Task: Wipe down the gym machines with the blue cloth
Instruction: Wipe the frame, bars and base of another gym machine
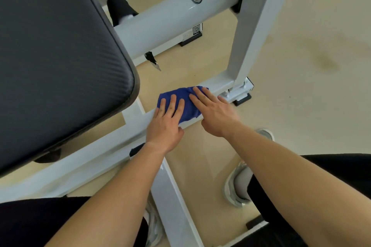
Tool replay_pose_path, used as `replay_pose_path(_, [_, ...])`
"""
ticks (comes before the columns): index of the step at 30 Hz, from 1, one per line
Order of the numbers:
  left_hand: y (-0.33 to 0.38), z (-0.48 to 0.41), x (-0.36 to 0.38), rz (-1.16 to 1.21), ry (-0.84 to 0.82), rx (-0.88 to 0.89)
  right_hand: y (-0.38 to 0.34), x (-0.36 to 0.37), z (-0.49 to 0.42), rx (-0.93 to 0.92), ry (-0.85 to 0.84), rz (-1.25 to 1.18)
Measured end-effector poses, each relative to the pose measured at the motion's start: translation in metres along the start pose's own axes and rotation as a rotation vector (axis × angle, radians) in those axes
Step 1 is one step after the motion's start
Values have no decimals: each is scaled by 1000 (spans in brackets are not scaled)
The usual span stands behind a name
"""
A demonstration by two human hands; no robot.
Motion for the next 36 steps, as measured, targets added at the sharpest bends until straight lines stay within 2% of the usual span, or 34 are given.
replay_pose_path(7, [43,-70,-8,29,66,119,60,-11,0,173,124,-11])
replay_pose_path(12, [45,-65,-10,84,80,161,47,-5,10,234,192,-25])
replay_pose_path(15, [42,-45,-10,210,75,126,31,-1,22,221,209,-77])
replay_pose_path(18, [41,-35,-17,348,160,73,26,-7,20,223,232,-143])
replay_pose_path(21, [41,-46,-33,366,256,17,29,-18,6,248,268,-232])
replay_pose_path(24, [38,-62,-45,369,286,-62,35,-23,-3,258,305,-224])
replay_pose_path(31, [34,-73,-41,374,198,-25,39,-30,-7,329,254,-115])
replay_pose_path(36, [44,-43,-53,309,158,-47,28,-53,20,266,154,-50])
Point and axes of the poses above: each hand's wrist, its own z-axis away from the middle knuckle, its own x-axis out of the palm, y = z × x, the point moved 2 cm from there along -z, towards the middle knuckle, and after that the axes turned 1 degree about x, right-handed, at the moved point
